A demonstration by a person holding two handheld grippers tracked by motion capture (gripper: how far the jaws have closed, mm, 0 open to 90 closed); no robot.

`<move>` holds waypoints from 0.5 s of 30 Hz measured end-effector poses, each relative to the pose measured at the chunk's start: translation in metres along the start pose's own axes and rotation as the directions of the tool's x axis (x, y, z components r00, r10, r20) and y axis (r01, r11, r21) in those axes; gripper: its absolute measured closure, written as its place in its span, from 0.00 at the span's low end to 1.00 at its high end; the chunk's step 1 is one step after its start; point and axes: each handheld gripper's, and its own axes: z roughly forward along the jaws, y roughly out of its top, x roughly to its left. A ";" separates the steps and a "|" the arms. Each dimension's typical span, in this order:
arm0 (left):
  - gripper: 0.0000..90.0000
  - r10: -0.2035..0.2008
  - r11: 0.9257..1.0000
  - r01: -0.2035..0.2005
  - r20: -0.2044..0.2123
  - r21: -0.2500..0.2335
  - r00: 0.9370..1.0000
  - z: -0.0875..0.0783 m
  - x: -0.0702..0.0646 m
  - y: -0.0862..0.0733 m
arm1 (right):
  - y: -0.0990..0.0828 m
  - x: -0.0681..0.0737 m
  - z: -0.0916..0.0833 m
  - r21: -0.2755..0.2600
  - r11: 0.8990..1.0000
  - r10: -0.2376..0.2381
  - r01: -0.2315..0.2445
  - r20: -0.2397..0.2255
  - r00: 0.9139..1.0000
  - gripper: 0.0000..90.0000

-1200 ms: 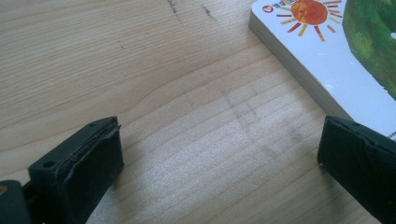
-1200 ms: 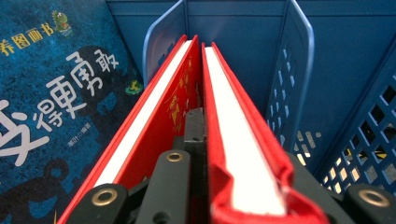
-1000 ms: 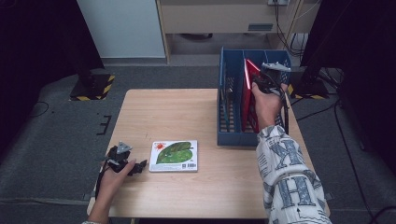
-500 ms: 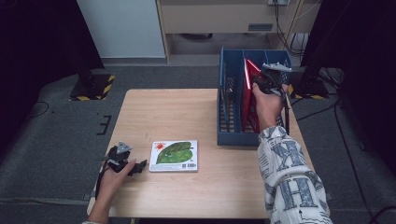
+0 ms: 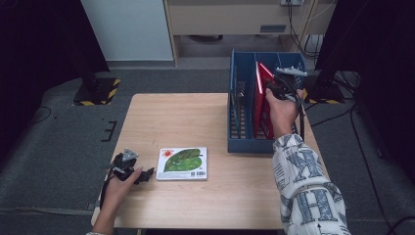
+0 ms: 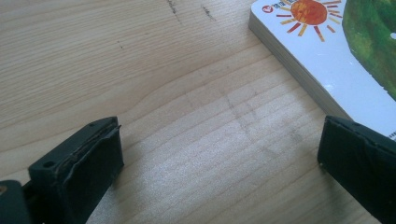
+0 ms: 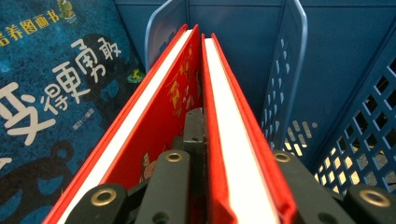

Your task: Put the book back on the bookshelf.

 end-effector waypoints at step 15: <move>0.00 0.000 1.000 0.000 0.000 0.000 1.000 0.000 0.000 0.000 | -0.005 -0.003 -0.009 0.010 1.000 -0.004 0.005 -0.008 1.000 0.86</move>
